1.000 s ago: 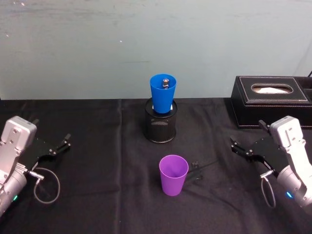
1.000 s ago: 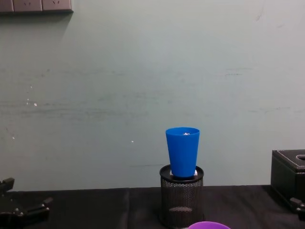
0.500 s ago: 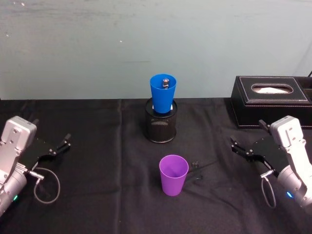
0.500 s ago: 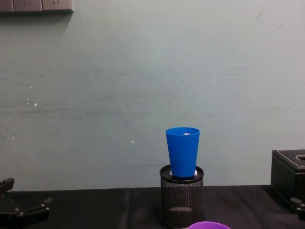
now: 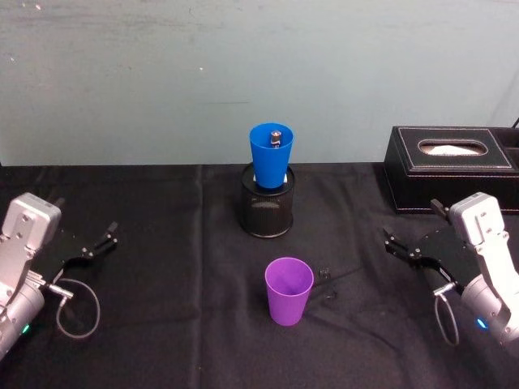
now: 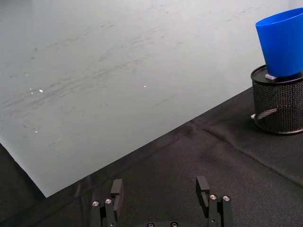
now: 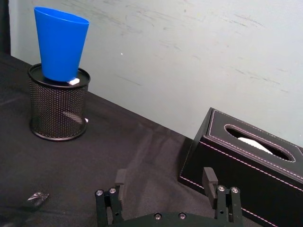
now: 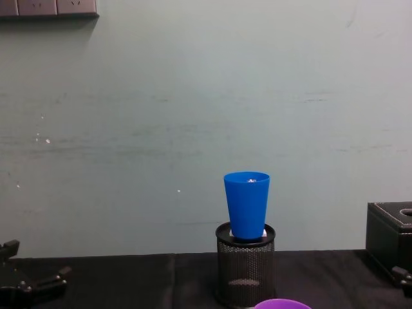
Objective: Pick up one cup with a gripper and tap it against the other cup.
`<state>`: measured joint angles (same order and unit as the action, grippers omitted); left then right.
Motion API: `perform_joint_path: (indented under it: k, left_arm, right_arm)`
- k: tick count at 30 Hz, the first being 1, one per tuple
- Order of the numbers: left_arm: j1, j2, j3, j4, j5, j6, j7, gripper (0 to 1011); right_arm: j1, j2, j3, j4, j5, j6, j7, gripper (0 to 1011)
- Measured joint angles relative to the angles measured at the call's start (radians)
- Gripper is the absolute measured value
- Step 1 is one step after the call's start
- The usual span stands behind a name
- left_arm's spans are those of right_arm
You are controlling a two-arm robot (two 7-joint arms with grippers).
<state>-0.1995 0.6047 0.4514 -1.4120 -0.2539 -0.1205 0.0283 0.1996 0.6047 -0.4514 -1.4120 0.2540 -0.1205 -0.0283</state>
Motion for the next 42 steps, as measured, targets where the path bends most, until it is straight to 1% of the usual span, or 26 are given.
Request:
perform_joint_path:
  k: [2, 5, 9, 12, 15, 16, 18, 19, 20, 21, 22, 23, 25, 26, 27, 30, 32, 37, 38, 42]
  left_arm:
    - [0.0, 0.0, 0.0, 0.0, 0.0, 0.0, 0.0, 1000]
    - [0.0, 0.0, 0.0, 0.0, 0.0, 0.0, 0.0, 1000]
    - [0.0, 0.0, 0.0, 0.0, 0.0, 0.0, 0.0, 1000]
    - [0.0, 0.0, 0.0, 0.0, 0.0, 0.0, 0.0, 1000]
    - [0.0, 0.0, 0.0, 0.0, 0.0, 0.0, 0.0, 1000]
    - [0.0, 0.0, 0.0, 0.0, 0.0, 0.0, 0.0, 1000]
    - [0.0, 0.0, 0.0, 0.0, 0.0, 0.0, 0.0, 1000]
    - [0.0, 0.0, 0.0, 0.0, 0.0, 0.0, 0.0, 1000]
    - [0.0, 0.0, 0.0, 0.0, 0.0, 0.0, 0.0, 1000]
    - [0.0, 0.0, 0.0, 0.0, 0.0, 0.0, 0.0, 1000]
    - [0.0, 0.0, 0.0, 0.0, 0.0, 0.0, 0.0, 1000]
    - [0.0, 0.0, 0.0, 0.0, 0.0, 0.0, 0.0, 1000]
    - [0.0, 0.0, 0.0, 0.0, 0.0, 0.0, 0.0, 1000]
    - [0.0, 0.0, 0.0, 0.0, 0.0, 0.0, 0.0, 1000]
    - [0.0, 0.0, 0.0, 0.0, 0.0, 0.0, 0.0, 1000]
    - [0.0, 0.0, 0.0, 0.0, 0.0, 0.0, 0.0, 1000]
    - [0.0, 0.0, 0.0, 0.0, 0.0, 0.0, 0.0, 1000]
    - [0.0, 0.0, 0.0, 0.0, 0.0, 0.0, 0.0, 1000]
    - [0.0, 0.0, 0.0, 0.0, 0.0, 0.0, 0.0, 1000]
    - [0.0, 0.0, 0.0, 0.0, 0.0, 0.0, 0.0, 1000]
  right_arm:
    - [-0.001, 0.001, 0.002, -0.002, 0.0, 0.0, 0.002, 1002]
    - [-0.009, 0.012, 0.018, -0.027, 0.011, -0.007, 0.019, 1002]
    - [-0.046, 0.03, 0.046, -0.076, 0.039, -0.039, 0.055, 1003]
    - [-0.094, 0.047, 0.067, -0.116, 0.073, -0.08, 0.098, 1003]
    - [-0.125, 0.057, 0.072, -0.134, 0.098, -0.109, 0.139, 1003]
    - [-0.135, 0.06, 0.072, -0.138, 0.106, -0.118, 0.155, 1003]
    - [-0.165, 0.07, 0.065, -0.142, 0.138, -0.15, 0.228, 1003]
    - [-0.165, 0.07, 0.065, -0.142, 0.138, -0.15, 0.228, 1003]
    - [-0.176, 0.074, 0.057, -0.141, 0.15, -0.164, 0.266, 1003]
    - [-0.179, 0.075, 0.053, -0.14, 0.155, -0.171, 0.285, 1002]
    - [-0.185, 0.076, 0.041, -0.135, 0.162, -0.185, 0.325, 1003]
    - [-0.185, 0.076, 0.041, -0.135, 0.162, -0.185, 0.325, 1003]
    - [-0.186, 0.075, 0.018, -0.123, 0.17, -0.205, 0.395, 1003]
    - [-0.186, 0.075, 0.018, -0.123, 0.17, -0.205, 0.395, 1003]
    - [-0.183, 0.071, 0.007, -0.116, 0.171, -0.211, 0.424, 1003]
    - [-0.169, 0.057, -0.013, -0.101, 0.169, -0.213, 0.471, 1002]
    - [-0.16, 0.048, -0.021, -0.093, 0.164, -0.212, 0.487, 1003]
    - [-0.121, 0.011, -0.036, -0.066, 0.152, -0.193, 0.524, 1003]
    - [-0.108, -0.002, -0.038, -0.054, 0.153, -0.184, 0.533, 1003]
    - [-0.082, -0.03, -0.039, -0.029, 0.163, -0.164, 0.551, 1003]
